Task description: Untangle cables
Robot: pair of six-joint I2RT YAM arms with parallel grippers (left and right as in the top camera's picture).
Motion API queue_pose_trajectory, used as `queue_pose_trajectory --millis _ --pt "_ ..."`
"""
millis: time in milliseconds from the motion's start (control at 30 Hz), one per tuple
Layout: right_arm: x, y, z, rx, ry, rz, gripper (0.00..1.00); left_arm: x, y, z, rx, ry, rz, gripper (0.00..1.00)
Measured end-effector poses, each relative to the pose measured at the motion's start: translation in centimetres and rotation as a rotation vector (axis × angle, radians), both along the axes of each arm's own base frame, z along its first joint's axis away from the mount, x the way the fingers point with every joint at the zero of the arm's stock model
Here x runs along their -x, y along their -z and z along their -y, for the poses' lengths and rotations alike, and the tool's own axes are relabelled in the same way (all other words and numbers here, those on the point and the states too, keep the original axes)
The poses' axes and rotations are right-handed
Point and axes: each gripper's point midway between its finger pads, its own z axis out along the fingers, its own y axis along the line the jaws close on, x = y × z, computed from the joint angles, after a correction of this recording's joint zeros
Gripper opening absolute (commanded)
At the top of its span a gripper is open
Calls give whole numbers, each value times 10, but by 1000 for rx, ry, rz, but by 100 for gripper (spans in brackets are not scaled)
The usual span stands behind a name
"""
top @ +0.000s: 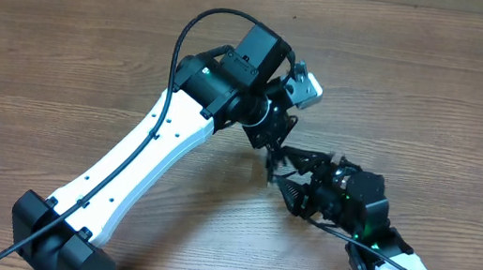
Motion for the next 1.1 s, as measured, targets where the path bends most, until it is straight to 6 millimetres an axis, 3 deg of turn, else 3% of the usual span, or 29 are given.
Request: queue_pose_trajectory --millis 267,433,633,933,1100 --pt "15 7 -14 53 -84 25 71 -19 -14 13 123 -195 -34 4" --pt "14 9 -13 77 -80 41 76 -21 -15 14 154 -282 -86 4" --pt "7 -2 -14 65 -68 104 83 -20 -16 14 190 -390 -164 4" --pt "-5 -8 -7 82 3 151 88 -2 -23 30 283 -397 -327 4" --pt "2 -9 -17 91 -30 170 88 -11 -38 43 380 -418 -338 4"
